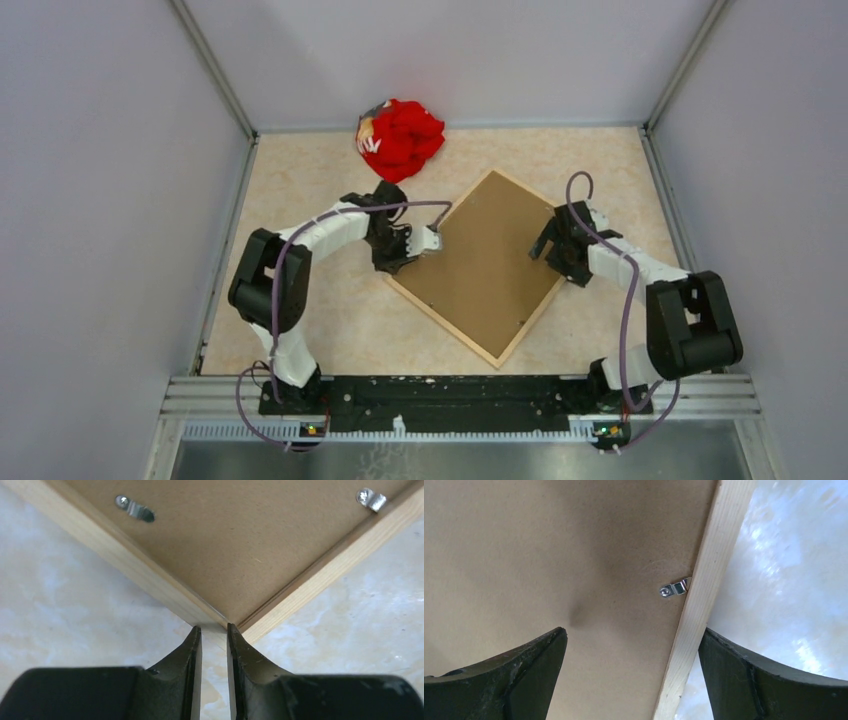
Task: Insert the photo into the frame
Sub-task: Adjust the photo frame at the center of the board, then install the photo frame at the center of the board.
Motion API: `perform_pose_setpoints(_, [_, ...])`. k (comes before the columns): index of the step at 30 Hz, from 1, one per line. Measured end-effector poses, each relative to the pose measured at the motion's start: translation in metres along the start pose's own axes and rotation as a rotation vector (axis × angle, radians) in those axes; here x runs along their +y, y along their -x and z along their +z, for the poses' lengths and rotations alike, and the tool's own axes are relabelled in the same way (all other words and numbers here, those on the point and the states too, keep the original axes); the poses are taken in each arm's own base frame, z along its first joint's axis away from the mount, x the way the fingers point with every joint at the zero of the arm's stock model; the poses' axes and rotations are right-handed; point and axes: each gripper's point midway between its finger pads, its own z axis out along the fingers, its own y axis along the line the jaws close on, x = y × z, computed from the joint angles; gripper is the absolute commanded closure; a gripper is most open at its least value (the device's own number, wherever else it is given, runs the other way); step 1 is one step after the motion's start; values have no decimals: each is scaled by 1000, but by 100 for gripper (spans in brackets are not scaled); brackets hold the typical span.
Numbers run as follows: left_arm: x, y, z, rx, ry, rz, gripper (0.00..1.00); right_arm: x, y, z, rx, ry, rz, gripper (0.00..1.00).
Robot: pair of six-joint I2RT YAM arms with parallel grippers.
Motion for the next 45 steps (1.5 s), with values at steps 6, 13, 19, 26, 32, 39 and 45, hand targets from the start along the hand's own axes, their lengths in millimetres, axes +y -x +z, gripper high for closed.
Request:
perform_pose_setpoints(6, [-38,19,9,108,-94,112,72,1,32,19,-49,-75,-47,1])
perform_pose_setpoints(13, [-127,64,37,-54,-430,153,70,76,43,22,1,164,-61,1])
perform_pose_setpoints(19, [-159,66,29,-93,-597,65,68,110,53,14,7,267,-83,1])
perform_pose_setpoints(26, [-91,91,-27,-245,-460,-32,67,105,57,10,-8,243,-116,1])
perform_pose_setpoints(32, [6,46,-79,-325,-152,-213,71,117,65,-32,-72,312,-142,6])
perform_pose_setpoints(39, [9,-24,-36,-224,-205,-515,75,191,-9,-106,-67,614,-336,9])
perform_pose_setpoints(45, [9,-34,-20,-240,-266,-622,77,216,-94,-112,70,726,-460,10])
